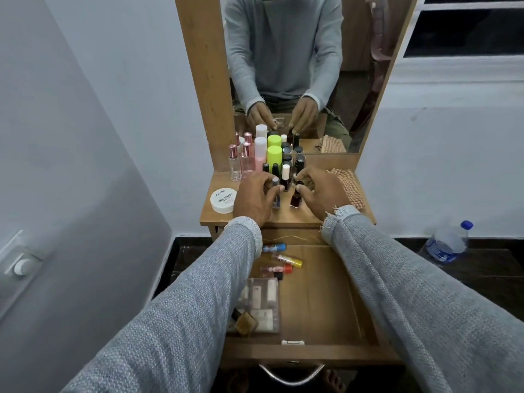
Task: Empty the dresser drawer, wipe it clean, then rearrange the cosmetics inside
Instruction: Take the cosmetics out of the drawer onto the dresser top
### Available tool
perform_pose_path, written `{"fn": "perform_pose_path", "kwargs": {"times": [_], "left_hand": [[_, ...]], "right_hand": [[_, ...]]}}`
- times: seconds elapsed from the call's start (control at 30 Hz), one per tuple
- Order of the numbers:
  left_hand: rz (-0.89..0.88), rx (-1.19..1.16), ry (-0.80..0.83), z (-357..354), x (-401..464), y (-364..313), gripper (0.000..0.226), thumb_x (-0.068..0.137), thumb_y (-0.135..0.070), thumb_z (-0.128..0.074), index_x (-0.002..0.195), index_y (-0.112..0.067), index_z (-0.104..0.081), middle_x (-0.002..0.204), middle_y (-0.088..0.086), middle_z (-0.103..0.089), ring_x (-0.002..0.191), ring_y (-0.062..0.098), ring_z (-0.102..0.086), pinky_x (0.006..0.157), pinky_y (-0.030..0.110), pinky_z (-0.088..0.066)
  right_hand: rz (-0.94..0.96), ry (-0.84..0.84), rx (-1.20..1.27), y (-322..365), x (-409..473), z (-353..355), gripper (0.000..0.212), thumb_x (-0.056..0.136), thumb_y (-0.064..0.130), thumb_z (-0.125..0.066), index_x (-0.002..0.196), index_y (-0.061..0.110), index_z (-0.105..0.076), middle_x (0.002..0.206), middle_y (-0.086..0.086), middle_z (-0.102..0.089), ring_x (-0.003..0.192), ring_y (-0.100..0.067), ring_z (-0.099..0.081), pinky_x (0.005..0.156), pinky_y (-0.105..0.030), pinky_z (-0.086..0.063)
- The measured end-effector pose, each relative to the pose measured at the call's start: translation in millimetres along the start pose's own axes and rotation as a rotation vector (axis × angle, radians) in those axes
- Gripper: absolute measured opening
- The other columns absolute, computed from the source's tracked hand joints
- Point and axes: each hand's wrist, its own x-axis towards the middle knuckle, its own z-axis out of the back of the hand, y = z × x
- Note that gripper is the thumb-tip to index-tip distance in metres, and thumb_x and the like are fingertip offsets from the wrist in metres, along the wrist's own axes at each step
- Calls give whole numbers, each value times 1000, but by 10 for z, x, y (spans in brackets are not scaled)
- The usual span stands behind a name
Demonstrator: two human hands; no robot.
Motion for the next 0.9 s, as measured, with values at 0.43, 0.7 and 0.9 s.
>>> {"fn": "perform_pose_path", "kwargs": {"times": [0.43, 0.7, 0.9], "left_hand": [[127, -47, 78, -100, -190, 167, 33, 80, -23, -77, 109, -15, -64, 96, -1, -64, 84, 15, -61, 77, 28, -55], [287, 0, 60, -168, -127, 172, 13, 83, -27, -75, 90, -19, -68, 84, -6, -67, 79, 12, -61, 78, 27, -52], [380, 100, 34, -232, -23, 158, 13, 86, -33, -71, 89, -20, -73, 91, -2, -73, 83, 17, -63, 80, 28, -48]], "right_hand": [[-76, 34, 85, -105, -217, -191, 44, 81, 13, -73, 121, 18, -54, 98, 5, -56, 82, -11, -57, 74, -27, -53], [-185, -37, 111, -114, -146, -370, 28, 79, 7, -73, 102, 14, -59, 86, 7, -56, 77, -10, -54, 76, -29, -53], [-237, -107, 78, -153, -58, -455, 19, 79, 9, -72, 91, 11, -58, 81, 1, -60, 77, -17, -59, 76, -35, -53]]}}
